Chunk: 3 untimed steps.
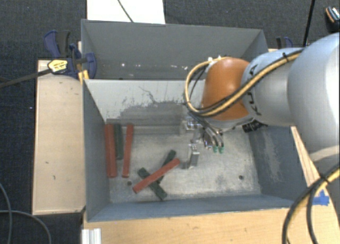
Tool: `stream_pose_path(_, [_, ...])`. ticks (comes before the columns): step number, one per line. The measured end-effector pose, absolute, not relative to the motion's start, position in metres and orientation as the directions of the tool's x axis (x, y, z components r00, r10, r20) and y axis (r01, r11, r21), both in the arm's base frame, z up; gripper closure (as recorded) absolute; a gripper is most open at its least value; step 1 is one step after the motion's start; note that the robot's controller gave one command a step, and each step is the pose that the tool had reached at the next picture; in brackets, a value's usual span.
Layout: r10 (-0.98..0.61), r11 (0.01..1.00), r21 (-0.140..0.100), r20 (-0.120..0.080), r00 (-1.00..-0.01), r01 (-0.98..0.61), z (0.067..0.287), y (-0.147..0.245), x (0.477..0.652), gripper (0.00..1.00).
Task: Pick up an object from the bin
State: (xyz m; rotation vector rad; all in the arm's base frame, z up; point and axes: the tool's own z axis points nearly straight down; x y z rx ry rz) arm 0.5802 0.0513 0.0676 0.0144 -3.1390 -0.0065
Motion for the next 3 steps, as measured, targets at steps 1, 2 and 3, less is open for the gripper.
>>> stream_pose_path(1, [-0.206, 0.978, 0.003, 0.001, -0.978, -0.206, 0.074, 0.110, 0.559, 0.00])
stream_pose_path(2, [-0.206, 0.979, 0.000, 0.001, -0.979, -0.206, 0.074, 0.108, 0.560, 1.00])
stream_pose_path(3, [-0.346, 0.938, 0.000, -0.012, -0.938, -0.346, 0.205, 0.151, 0.571, 1.00])
